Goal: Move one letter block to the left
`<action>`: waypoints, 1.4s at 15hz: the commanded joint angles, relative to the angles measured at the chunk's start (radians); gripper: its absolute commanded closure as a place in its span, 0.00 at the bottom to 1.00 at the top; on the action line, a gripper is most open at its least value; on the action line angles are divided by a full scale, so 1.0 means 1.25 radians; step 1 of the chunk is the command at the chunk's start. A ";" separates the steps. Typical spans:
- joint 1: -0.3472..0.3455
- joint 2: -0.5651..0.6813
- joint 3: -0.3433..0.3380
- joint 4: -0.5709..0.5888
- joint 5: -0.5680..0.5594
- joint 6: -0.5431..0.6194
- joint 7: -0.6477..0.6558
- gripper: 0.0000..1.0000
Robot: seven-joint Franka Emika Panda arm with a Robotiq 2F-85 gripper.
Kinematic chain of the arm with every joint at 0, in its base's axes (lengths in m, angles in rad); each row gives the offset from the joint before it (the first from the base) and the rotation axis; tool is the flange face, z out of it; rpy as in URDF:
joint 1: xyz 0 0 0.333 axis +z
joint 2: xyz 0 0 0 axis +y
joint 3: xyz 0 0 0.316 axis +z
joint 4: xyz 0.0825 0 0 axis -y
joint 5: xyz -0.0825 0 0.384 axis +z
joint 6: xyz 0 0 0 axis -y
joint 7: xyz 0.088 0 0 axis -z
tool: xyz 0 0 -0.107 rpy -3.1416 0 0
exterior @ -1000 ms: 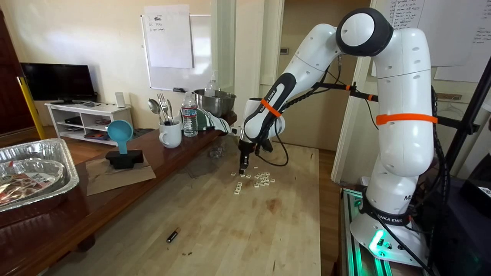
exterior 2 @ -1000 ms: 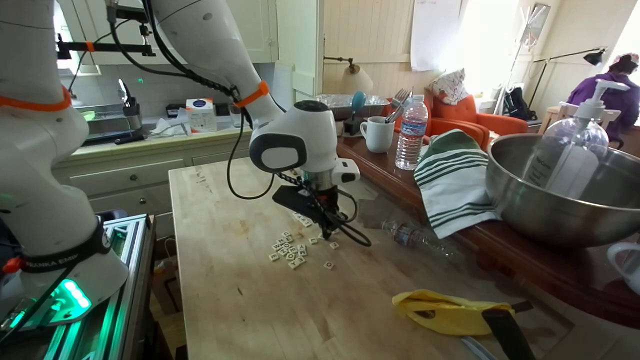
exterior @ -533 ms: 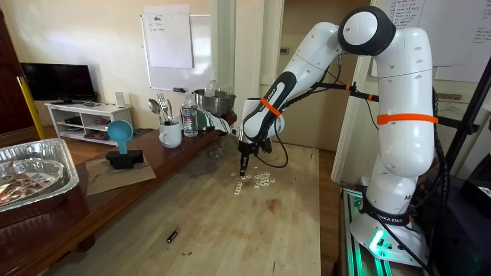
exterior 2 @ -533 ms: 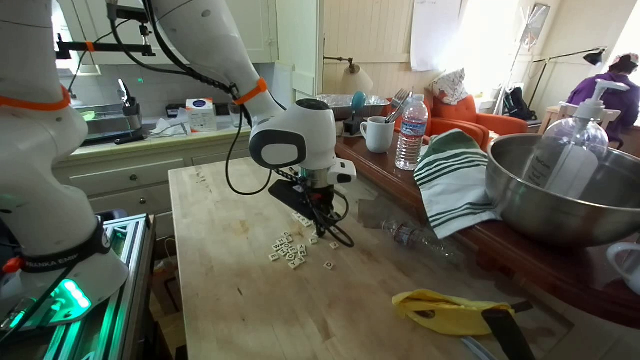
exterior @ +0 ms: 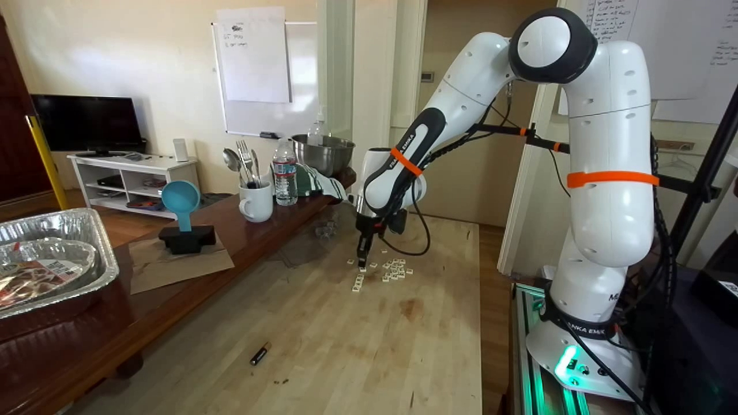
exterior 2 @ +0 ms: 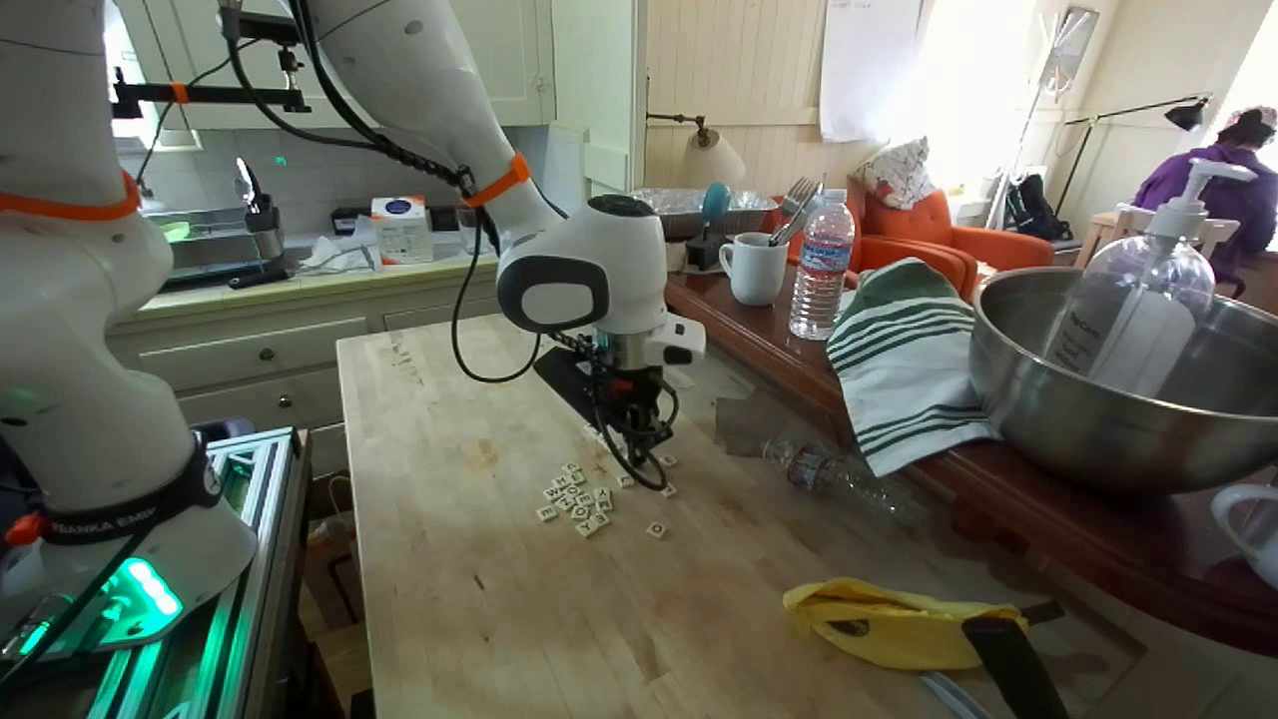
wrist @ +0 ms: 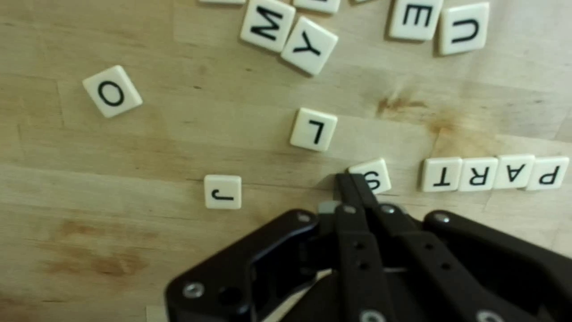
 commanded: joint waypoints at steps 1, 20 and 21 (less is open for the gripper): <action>0.024 0.011 -0.004 -0.017 0.015 -0.015 0.062 1.00; 0.040 0.011 0.006 -0.009 0.110 -0.062 0.138 1.00; 0.041 0.011 0.005 -0.009 0.114 -0.063 0.141 1.00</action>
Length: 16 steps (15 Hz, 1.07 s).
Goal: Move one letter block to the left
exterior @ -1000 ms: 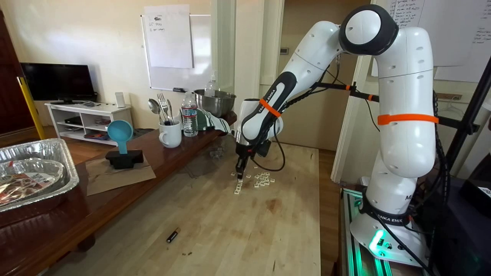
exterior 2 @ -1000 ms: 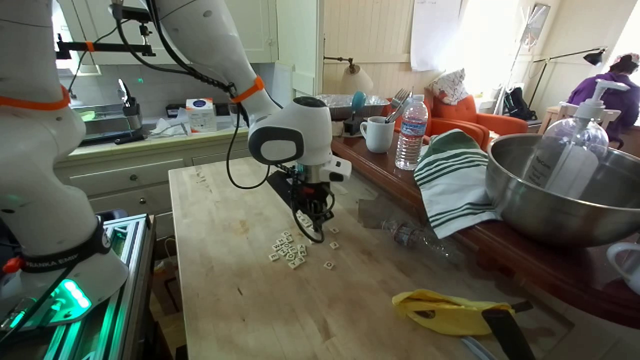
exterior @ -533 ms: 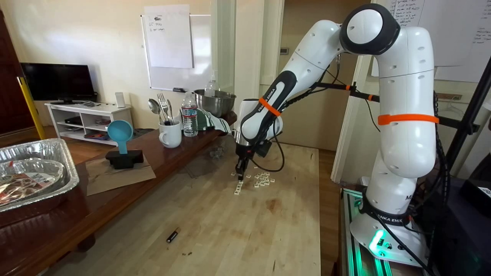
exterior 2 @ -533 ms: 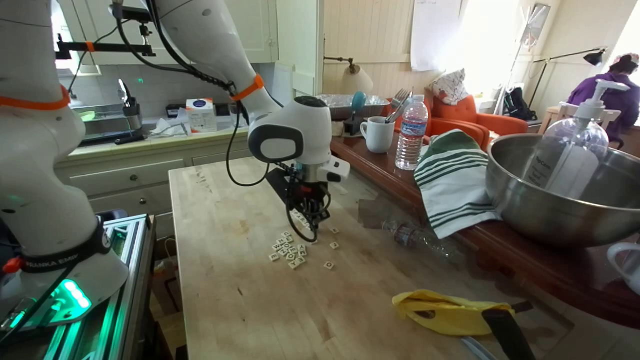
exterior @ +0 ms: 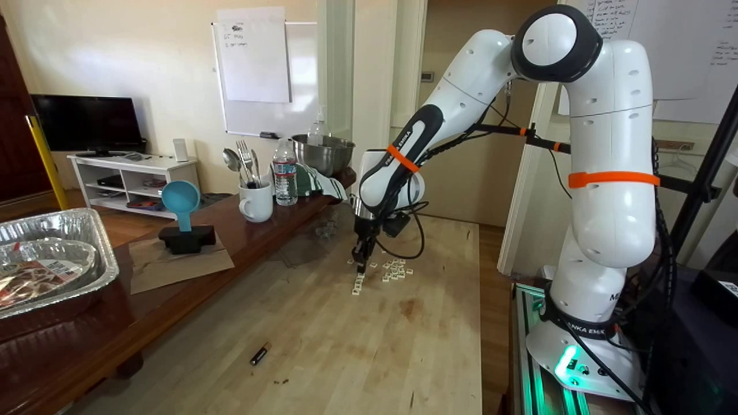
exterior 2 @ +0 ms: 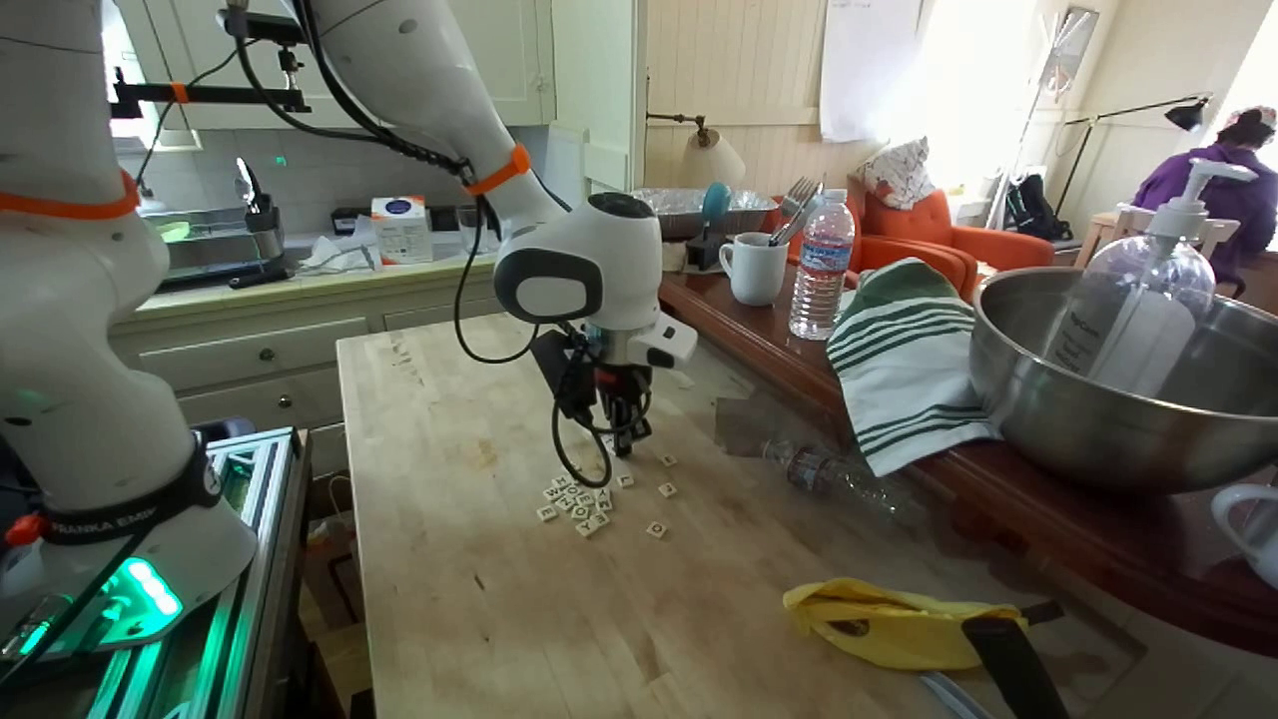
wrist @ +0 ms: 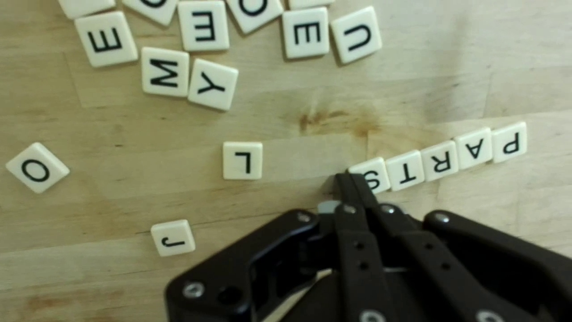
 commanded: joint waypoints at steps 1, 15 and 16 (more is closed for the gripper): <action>0.014 0.020 0.003 -0.007 0.036 -0.018 0.024 1.00; 0.035 -0.075 -0.008 -0.068 0.027 0.039 0.042 1.00; 0.038 -0.084 -0.007 -0.074 0.027 0.042 0.039 1.00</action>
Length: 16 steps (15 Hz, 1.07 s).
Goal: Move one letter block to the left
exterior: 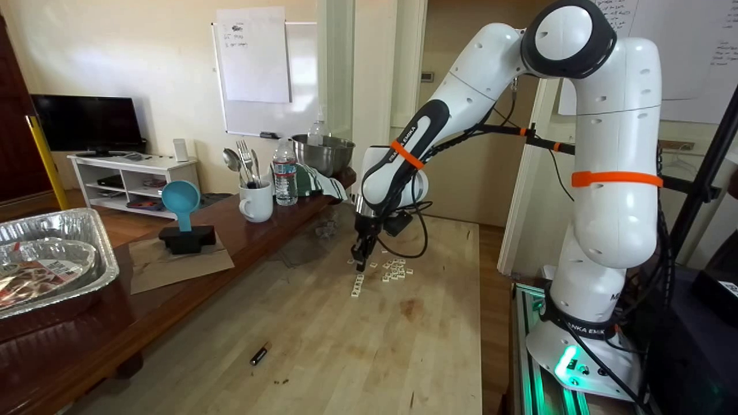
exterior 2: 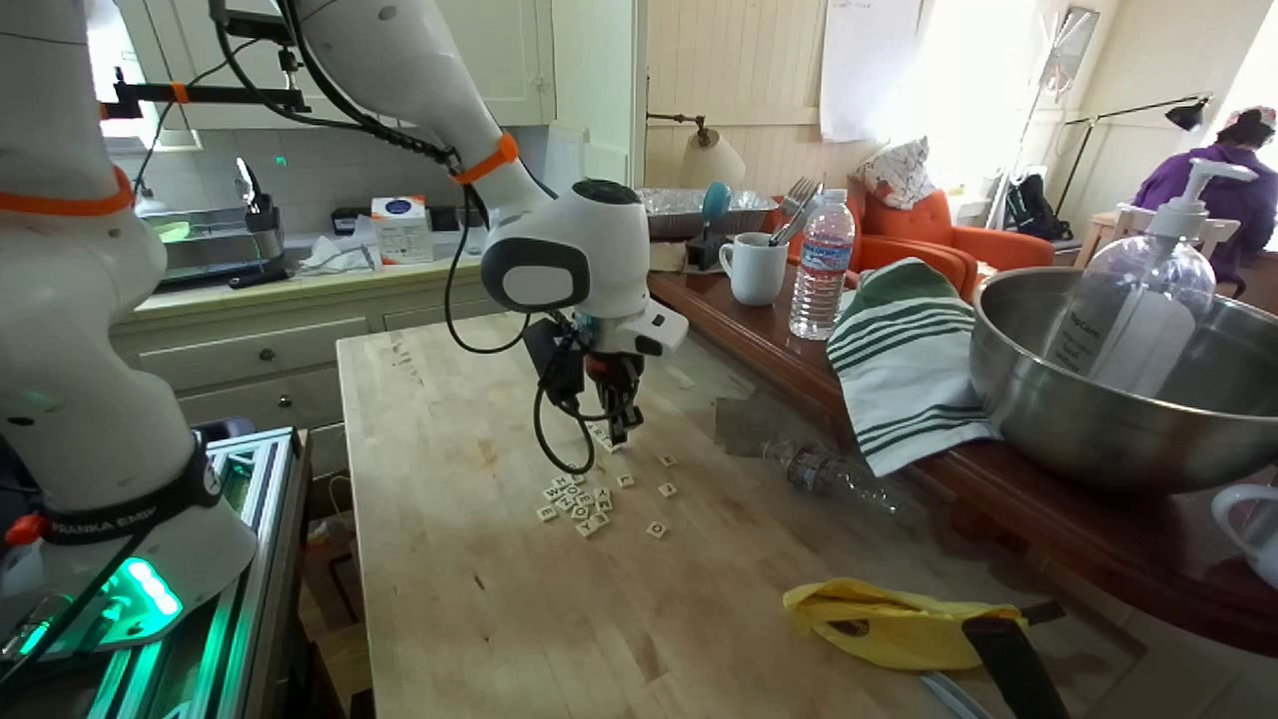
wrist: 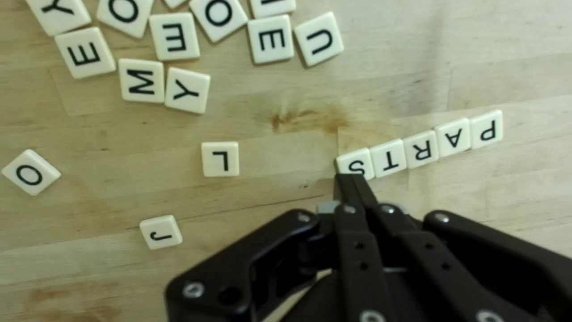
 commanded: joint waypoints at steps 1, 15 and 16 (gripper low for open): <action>0.022 -0.051 -0.006 -0.046 0.003 0.025 0.011 1.00; 0.092 -0.128 -0.015 -0.092 -0.123 0.004 0.006 0.00; 0.094 -0.130 -0.015 -0.093 -0.125 0.004 0.003 0.00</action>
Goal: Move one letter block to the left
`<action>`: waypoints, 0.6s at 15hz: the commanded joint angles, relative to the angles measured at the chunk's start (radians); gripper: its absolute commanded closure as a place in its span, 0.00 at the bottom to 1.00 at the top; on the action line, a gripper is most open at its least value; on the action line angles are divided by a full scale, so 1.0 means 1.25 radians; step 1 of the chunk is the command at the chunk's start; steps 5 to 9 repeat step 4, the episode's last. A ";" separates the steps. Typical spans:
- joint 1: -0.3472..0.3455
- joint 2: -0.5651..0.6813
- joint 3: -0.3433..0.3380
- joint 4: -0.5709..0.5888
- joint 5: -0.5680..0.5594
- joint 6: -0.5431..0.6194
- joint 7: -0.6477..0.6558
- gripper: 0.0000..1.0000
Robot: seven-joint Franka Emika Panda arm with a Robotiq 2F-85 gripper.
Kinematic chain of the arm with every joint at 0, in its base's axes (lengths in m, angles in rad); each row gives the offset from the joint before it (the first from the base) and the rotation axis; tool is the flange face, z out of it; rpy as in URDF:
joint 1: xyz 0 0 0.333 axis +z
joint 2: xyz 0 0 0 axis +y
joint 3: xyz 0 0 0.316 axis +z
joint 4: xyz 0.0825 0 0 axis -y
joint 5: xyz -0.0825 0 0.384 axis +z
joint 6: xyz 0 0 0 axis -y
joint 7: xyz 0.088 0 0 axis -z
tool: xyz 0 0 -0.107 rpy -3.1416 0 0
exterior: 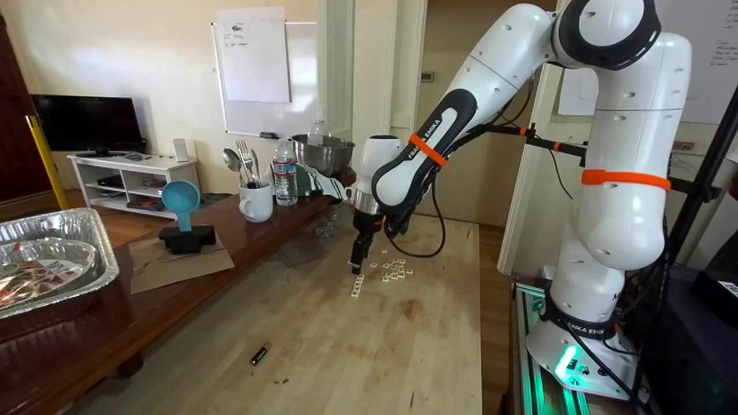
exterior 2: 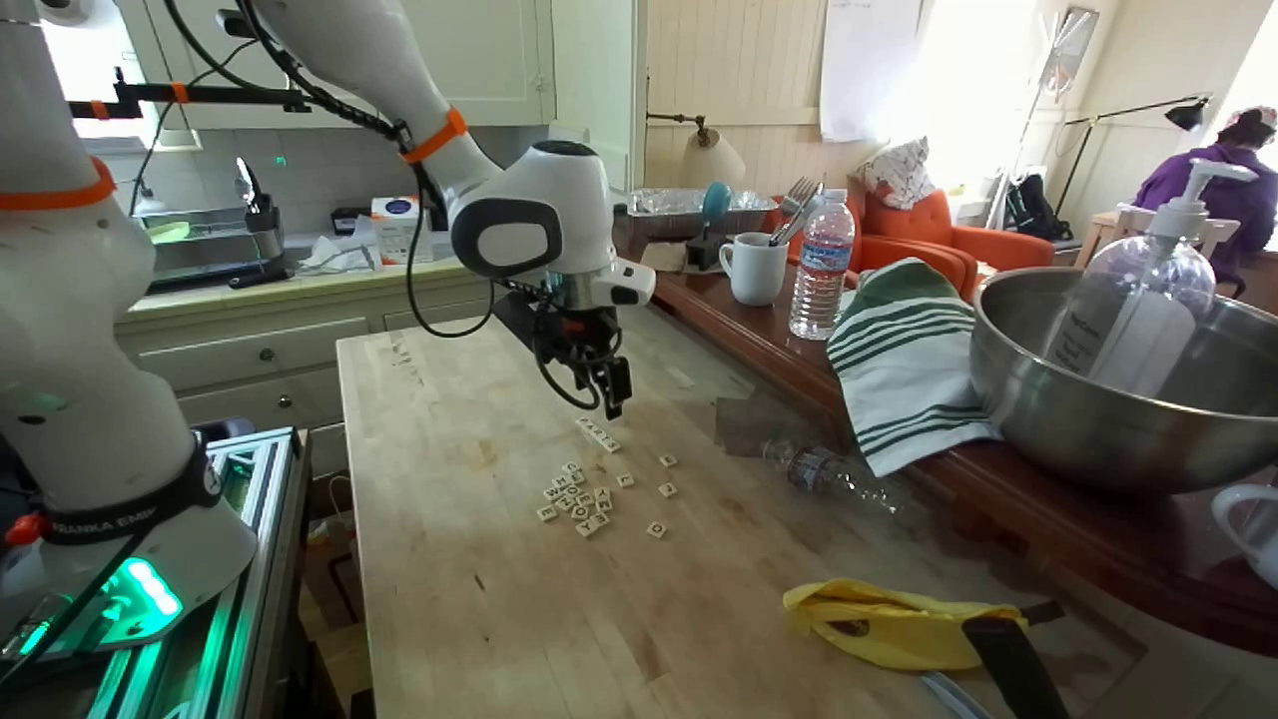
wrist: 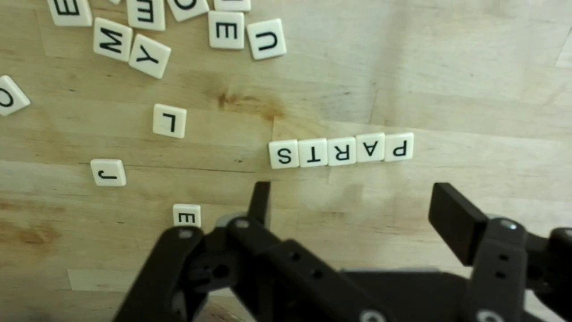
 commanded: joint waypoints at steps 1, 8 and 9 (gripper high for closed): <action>0.020 -0.027 -0.011 -0.026 -0.023 0.002 0.004 0.00; 0.022 -0.007 -0.011 -0.004 -0.008 -0.001 0.000 0.00; 0.022 -0.007 -0.011 -0.004 -0.008 -0.001 0.000 0.00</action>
